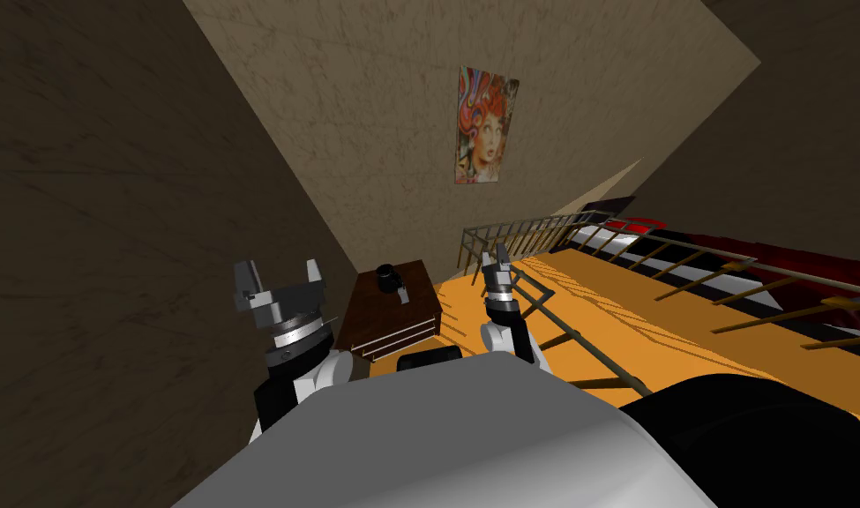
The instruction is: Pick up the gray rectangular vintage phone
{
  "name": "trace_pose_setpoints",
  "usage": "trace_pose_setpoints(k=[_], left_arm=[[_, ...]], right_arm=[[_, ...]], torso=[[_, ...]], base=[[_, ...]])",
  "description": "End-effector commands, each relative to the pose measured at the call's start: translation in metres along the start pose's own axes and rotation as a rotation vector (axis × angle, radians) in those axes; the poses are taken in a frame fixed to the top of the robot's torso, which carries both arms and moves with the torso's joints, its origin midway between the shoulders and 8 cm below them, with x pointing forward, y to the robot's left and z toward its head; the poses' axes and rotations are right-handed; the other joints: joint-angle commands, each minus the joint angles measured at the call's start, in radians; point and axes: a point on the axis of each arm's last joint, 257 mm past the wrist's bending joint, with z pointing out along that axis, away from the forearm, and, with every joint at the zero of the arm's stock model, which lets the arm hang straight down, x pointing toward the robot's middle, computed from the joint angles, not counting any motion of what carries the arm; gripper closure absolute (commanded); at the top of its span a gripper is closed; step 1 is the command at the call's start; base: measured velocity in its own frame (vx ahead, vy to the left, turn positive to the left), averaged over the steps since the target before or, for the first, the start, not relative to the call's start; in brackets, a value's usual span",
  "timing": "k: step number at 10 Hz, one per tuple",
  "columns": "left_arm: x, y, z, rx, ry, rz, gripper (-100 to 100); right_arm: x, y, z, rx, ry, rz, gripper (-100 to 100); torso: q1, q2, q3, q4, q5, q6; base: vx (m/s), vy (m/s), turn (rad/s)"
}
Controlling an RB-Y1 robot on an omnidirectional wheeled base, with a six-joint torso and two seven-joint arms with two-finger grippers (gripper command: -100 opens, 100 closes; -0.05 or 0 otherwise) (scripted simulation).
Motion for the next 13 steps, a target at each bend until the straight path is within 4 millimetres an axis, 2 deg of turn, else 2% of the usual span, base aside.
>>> trace_pose_setpoints(k=[1, 4, 6, 7, 9, 13], left_arm=[[-0.001, 0.015, -0.006, -0.041, 0.012, -0.011, -100], [-0.007, 0.049, -0.02, -0.128, 0.021, -0.045, -100], [-0.015, 0.079, -0.034, -0.203, 0.015, -0.077, -100], [-0.016, 0.081, -0.036, -0.208, 0.013, -0.076, -100], [-0.026, 0.109, -0.05, -0.277, -0.003, -0.117, -100], [-0.042, 0.142, -0.069, -0.355, -0.037, -0.162, -100]], right_arm=[[0.0, 0.0, 0.0, 0.0, 0.0, 0.0, 0], [0.0, 0.0, 0.0, 0.0, 0.0, 0.0, 0], [0.0, 0.0, 0.0, 0.0, 0.0, 0.0, 0], [0.0, 0.0, 0.0, 0.0, 0.0, 0.0, 0], [0.0, 0.0, 0.0, 0.0, 0.0, 0.0, 0], [0.0, 0.0, 0.0, 0.0, 0.0, 0.0, 0]], torso=[[0.0, 0.0, 0.0, 0.0, 0.0, 0.0], [0.001, 0.001, 0.001, 0.0, 0.0, 0.0], [0.001, 0.001, 0.001, 0.0, 0.0, 0.0], [0.001, 0.001, 0.001, 0.0, 0.0, 0.0], [0.001, 0.0, 0.0, 0.0, 0.0, 0.0], [0.0, 0.0, 0.0, 0.0, 0.0, 0.0]], base=[[-0.009, 0.0, -0.043], [-0.021, 0.005, -0.066], [-0.022, 0.006, -0.068], [-0.012, 0.005, -0.03], [-0.01, 0.003, -0.069], [-0.012, 0.0, -0.046]])
